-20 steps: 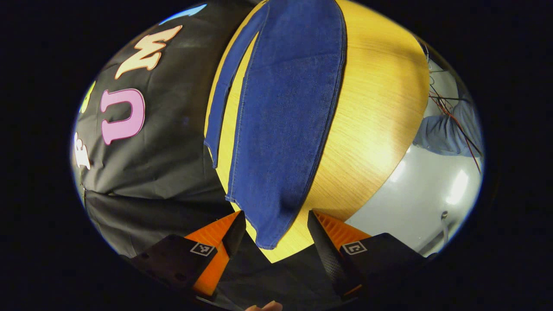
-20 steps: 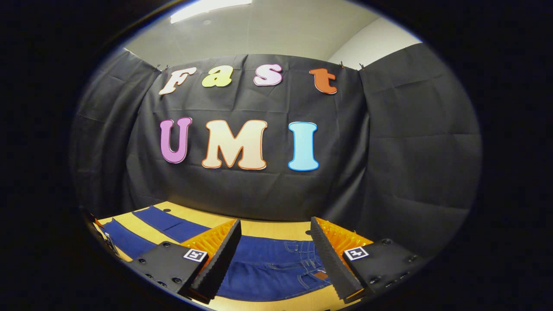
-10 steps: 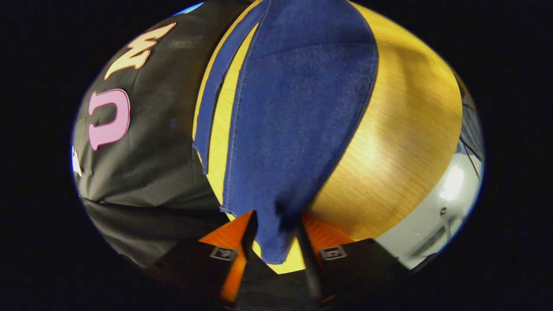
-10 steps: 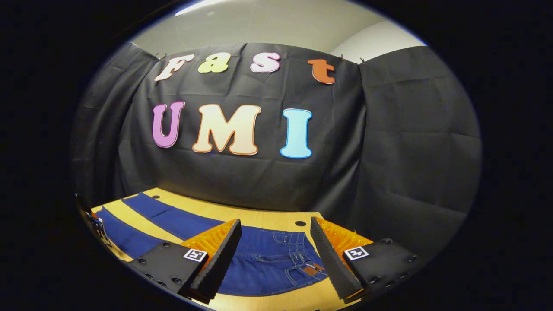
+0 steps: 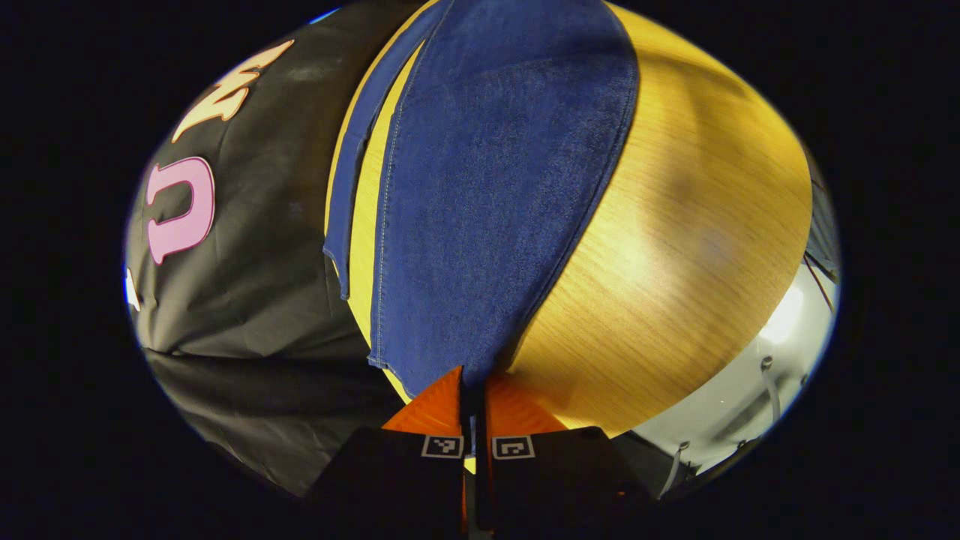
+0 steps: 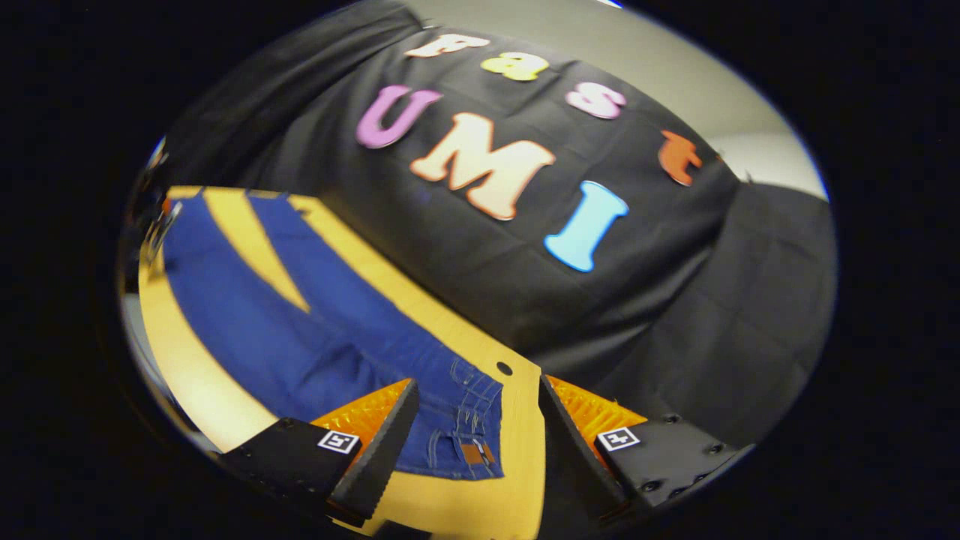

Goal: Grasp the waist and the cuffs of the jeans and fold them to make the two legs overlap; first hold the waist and fold one-third of the jeans toward the cuffs, then hold the cuffs and fold the remaining one-third in the same direction to finish folding.

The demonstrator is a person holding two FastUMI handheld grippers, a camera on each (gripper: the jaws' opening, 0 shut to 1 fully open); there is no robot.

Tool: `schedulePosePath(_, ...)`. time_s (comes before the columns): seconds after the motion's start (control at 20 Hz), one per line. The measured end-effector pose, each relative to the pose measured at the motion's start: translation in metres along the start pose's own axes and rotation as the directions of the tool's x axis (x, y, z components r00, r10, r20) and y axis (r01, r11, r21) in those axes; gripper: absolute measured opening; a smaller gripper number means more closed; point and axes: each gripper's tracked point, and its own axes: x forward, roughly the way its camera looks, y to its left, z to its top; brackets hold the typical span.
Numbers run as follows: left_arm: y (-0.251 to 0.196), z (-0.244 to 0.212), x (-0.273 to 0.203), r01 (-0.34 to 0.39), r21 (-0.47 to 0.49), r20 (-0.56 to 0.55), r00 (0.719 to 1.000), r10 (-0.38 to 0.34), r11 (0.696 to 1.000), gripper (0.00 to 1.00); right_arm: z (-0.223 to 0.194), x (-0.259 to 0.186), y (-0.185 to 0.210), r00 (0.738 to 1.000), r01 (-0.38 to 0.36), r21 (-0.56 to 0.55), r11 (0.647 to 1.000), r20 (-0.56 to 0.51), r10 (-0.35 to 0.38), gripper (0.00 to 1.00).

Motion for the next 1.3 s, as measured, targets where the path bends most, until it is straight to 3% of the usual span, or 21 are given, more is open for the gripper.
schedulePosePath(0.1,0.000,0.000,0.000,-0.006,0.003,-0.003,1.000,0.006,1.000,0.00,-0.022,-0.001,0.030,0.998,-0.064,-0.185,0.981,-0.019,0.062,0.99)
schedulePosePath(0.2,0.001,-0.002,0.000,-0.015,0.023,-0.011,1.000,0.015,1.000,0.00,-0.043,0.003,0.049,0.989,-0.148,-0.307,0.940,-0.063,0.135,0.99)
schedulePosePath(0.3,0.002,-0.001,0.000,-0.020,0.023,-0.015,1.000,0.020,1.000,0.00,-0.066,0.005,0.067,0.976,-0.219,-0.390,0.894,-0.103,0.194,0.99)
schedulePosePath(0.45,0.001,0.000,0.000,-0.027,0.016,-0.015,1.000,0.027,1.000,0.00,-0.093,0.014,0.083,0.961,-0.276,-0.524,0.806,-0.167,0.220,0.99)
schedulePosePath(0.65,0.003,-0.002,0.001,-0.042,0.016,-0.019,0.999,0.043,0.999,0.00,-0.132,0.029,0.106,0.921,-0.388,-0.595,0.704,-0.282,0.269,0.99)
schedulePosePath(0.75,0.003,-0.001,0.001,-0.045,0.017,-0.022,0.999,0.046,0.999,0.00,-0.135,0.039,0.106,0.926,-0.376,-0.636,0.674,-0.292,0.240,1.00)
schedulePosePath(0.95,0.002,-0.002,0.001,-0.051,0.004,-0.023,0.998,0.051,0.999,0.00,-0.144,0.070,0.094,0.934,-0.345,-0.652,0.675,-0.309,0.180,0.93)
schedulePosePath(1.05,0.003,-0.003,0.002,-0.047,-0.009,-0.032,0.998,0.047,0.999,0.00,-0.154,0.072,0.103,0.909,-0.397,-0.620,0.677,-0.369,0.196,0.78)
schedulePosePath(1.1,0.003,-0.004,0.000,-0.042,-0.020,-0.040,0.998,0.041,0.999,0.00,-0.160,0.073,0.105,0.896,-0.418,-0.596,0.686,-0.396,0.201,0.57)
schedulePosePath(1.2,0.001,-0.003,-0.001,-0.019,-0.066,-0.049,0.999,0.016,0.998,0.00,-0.158,0.075,0.106,0.897,-0.407,-0.578,0.707,-0.399,0.189,0.14)
schedulePosePath(1.3,0.001,-0.001,0.000,0.007,-0.180,-0.043,0.999,-0.015,0.984,0.00,-0.155,0.074,0.102,0.894,-0.399,-0.525,0.752,-0.406,0.192,0.06)
